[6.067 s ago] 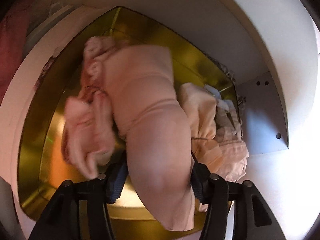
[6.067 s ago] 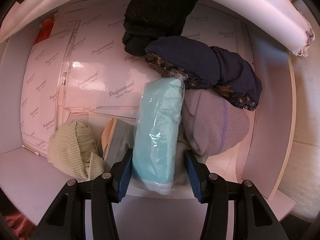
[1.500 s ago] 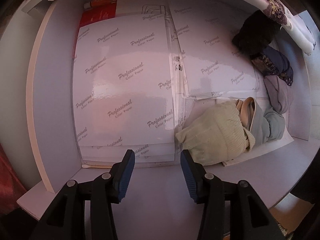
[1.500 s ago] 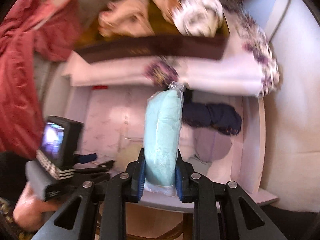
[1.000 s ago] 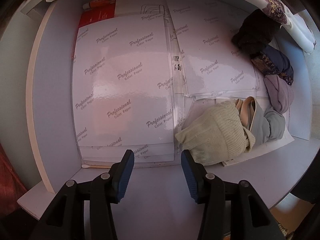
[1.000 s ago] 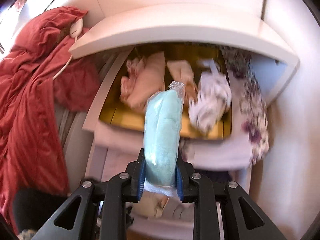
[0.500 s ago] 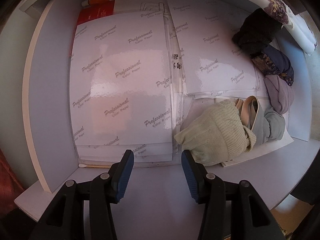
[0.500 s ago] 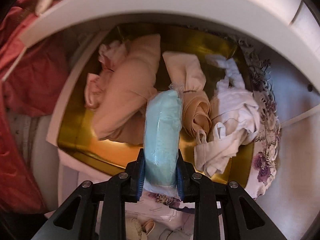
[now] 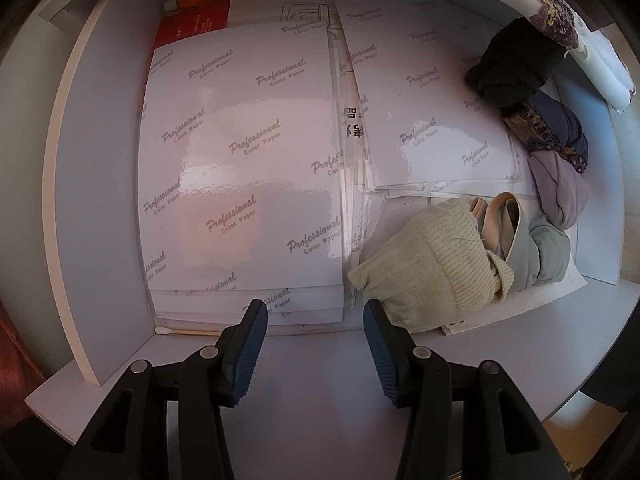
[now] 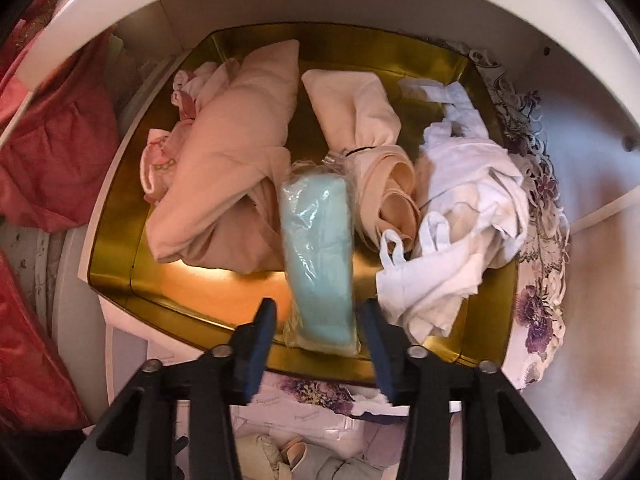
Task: Organize soft objects
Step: 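Move the right gripper back into the drawer toward the grey-green socks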
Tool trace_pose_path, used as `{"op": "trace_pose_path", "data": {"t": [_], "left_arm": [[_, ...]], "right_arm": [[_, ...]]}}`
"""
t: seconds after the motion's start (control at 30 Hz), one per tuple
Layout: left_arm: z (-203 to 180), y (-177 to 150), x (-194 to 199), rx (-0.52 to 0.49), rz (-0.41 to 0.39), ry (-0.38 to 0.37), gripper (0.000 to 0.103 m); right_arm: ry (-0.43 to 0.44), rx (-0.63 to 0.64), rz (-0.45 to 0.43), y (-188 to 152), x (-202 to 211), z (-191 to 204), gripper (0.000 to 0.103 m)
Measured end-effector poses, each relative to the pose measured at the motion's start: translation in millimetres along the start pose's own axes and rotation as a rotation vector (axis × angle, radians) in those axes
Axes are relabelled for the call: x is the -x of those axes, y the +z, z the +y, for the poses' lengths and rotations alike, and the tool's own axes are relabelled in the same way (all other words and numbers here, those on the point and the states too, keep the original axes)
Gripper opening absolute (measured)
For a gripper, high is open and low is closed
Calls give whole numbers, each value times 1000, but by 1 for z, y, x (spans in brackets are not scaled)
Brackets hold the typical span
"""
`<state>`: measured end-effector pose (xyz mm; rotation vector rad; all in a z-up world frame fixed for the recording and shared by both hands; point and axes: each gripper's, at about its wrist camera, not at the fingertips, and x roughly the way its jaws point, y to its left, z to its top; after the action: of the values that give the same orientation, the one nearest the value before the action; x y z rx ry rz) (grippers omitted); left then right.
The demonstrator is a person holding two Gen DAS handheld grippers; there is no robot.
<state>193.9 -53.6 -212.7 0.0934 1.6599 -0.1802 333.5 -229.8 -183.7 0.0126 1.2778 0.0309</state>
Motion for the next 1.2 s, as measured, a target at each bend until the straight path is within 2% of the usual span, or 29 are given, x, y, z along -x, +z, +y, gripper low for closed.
{"op": "trace_pose_path", "data": {"t": [0.1,0.17,0.4,0.6,0.77,0.93,1.07,1.1,1.2], "left_arm": [[1,-1,1,3,-1,2,53],[2,-1,1,1,-2,4,53],[2,-1,4,-3,-7,8,53],[2,-2,5,-1,-8,7,53],[2,-1,5,-1,-9,7,54],[2,-1,6,-7,-13,13,54],[3,-1,7,1,-14,9,54],[3,-1,7,2,-14,8,55],[3,-2,7,0,-17,12,55]], "right_arm": [[0,-9,-23,-6,12,-2,51],[-1,-12,-47,-9,22,-5,57],[11,-28,-131,-26,58,-8,59],[26,-55,-171,-49,75,-17,59],[37,-82,-180,-76,82,-32,64],[64,-154,-124,-115,66,-47,66],[53,-225,-14,-151,32,-55,68],[37,-255,40,-161,18,-59,68],[1,-297,123,-174,-7,-64,68]]}}
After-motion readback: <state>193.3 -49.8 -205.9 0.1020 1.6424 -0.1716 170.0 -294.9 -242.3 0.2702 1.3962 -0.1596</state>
